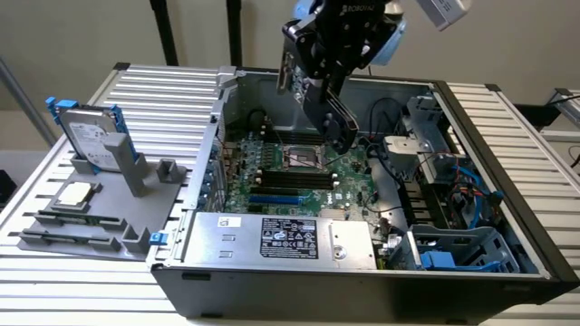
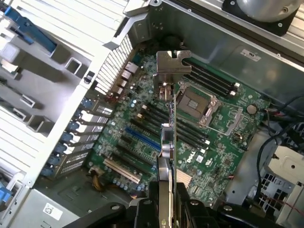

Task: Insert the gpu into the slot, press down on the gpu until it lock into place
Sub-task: 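Insert the gpu into the slot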

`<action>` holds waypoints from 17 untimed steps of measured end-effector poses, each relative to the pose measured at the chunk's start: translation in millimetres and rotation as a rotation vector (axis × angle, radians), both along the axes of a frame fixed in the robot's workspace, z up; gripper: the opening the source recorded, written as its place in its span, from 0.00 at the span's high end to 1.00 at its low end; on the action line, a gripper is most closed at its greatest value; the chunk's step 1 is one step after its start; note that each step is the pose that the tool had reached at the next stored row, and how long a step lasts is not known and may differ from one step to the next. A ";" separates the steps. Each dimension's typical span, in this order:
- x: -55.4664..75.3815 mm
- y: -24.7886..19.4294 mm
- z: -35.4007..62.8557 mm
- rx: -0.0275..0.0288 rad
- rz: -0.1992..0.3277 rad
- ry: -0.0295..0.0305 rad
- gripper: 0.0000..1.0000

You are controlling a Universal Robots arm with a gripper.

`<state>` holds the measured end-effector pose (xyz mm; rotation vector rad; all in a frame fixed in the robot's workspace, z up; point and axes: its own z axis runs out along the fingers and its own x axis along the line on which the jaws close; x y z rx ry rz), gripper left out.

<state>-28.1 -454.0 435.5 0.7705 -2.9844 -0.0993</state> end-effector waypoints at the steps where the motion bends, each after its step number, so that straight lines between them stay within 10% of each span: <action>1: 0.0 0.0 -0.2 0.0000 0.017 -0.0001 0.74; 17: 0.0 0.0 -3.0 0.0000 0.309 -0.0035 0.74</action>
